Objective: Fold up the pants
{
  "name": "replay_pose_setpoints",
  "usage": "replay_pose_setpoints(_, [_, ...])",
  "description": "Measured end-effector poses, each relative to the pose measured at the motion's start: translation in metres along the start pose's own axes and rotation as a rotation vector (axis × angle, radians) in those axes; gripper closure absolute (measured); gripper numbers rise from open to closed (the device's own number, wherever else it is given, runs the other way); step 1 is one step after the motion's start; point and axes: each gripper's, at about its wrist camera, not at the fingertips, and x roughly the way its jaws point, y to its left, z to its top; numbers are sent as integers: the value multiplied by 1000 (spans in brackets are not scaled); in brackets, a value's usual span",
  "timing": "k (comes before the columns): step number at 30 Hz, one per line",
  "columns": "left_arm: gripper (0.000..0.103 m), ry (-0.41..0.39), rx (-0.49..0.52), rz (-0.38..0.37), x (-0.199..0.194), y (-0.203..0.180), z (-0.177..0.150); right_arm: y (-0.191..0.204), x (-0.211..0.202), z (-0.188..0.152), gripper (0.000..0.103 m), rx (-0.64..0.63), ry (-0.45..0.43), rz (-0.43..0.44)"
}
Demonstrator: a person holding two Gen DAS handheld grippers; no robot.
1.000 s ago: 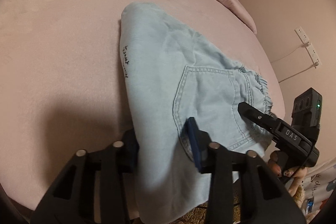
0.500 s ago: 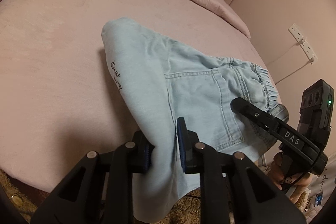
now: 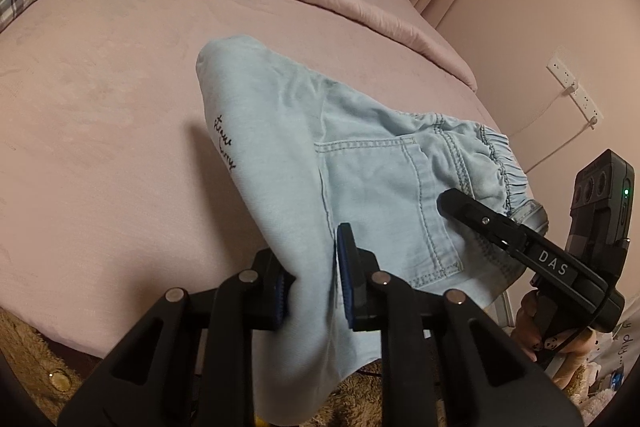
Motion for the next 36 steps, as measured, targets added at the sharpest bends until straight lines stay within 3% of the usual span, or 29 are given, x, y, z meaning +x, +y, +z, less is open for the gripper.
replay_pose_setpoints(36, [85, -69, 4, 37, -49, 16, -5, 25, 7, 21, 67, -34, -12, 11])
